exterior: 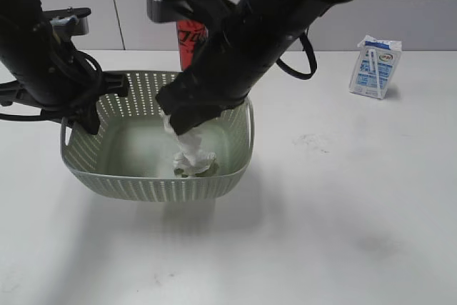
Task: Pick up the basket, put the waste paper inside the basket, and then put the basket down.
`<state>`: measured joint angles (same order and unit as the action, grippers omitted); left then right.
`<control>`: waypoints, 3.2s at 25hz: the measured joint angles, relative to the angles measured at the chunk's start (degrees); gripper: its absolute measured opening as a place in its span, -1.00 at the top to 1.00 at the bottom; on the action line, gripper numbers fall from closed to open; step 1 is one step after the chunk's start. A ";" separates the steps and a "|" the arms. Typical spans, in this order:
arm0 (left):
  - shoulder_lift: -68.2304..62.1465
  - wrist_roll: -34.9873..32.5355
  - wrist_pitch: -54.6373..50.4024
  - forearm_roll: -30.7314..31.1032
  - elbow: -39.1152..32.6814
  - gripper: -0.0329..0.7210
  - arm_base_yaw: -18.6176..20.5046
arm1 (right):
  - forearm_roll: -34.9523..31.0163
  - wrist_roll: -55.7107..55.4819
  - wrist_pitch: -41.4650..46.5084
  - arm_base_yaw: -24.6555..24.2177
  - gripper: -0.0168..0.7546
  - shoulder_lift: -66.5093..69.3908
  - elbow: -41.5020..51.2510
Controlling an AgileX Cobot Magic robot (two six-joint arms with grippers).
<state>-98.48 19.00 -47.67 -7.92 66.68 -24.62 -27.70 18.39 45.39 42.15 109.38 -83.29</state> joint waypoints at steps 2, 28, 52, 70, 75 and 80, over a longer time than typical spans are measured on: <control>0.00 0.00 -0.13 -0.32 0.00 0.84 0.00 | 0.79 0.00 0.58 0.00 -0.29 0.94 -0.45; -4.28 0.00 2.18 -4.19 -0.02 0.84 0.00 | 17.99 -12.63 17.88 -28.39 -0.58 -3.73 -8.35; 7.85 -12.38 -6.50 -2.28 3.51 -0.90 6.97 | 21.23 -14.63 24.24 -32.45 -0.58 -21.53 -1.02; 71.66 -14.81 -14.70 4.19 -26.41 -0.65 12.06 | 20.65 -14.63 15.06 -32.45 -0.58 -74.42 49.65; 88.68 -14.81 -14.64 5.48 -32.27 -0.63 12.06 | 20.65 -14.70 15.00 -32.45 -0.58 -89.15 54.87; 98.57 -14.81 -14.84 8.57 -35.64 -0.63 12.06 | 20.53 -14.70 14.69 -32.45 -0.58 -100.58 54.96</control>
<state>0.09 4.19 -62.51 0.65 31.04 -12.56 -7.17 3.70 60.08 9.70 8.80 -28.33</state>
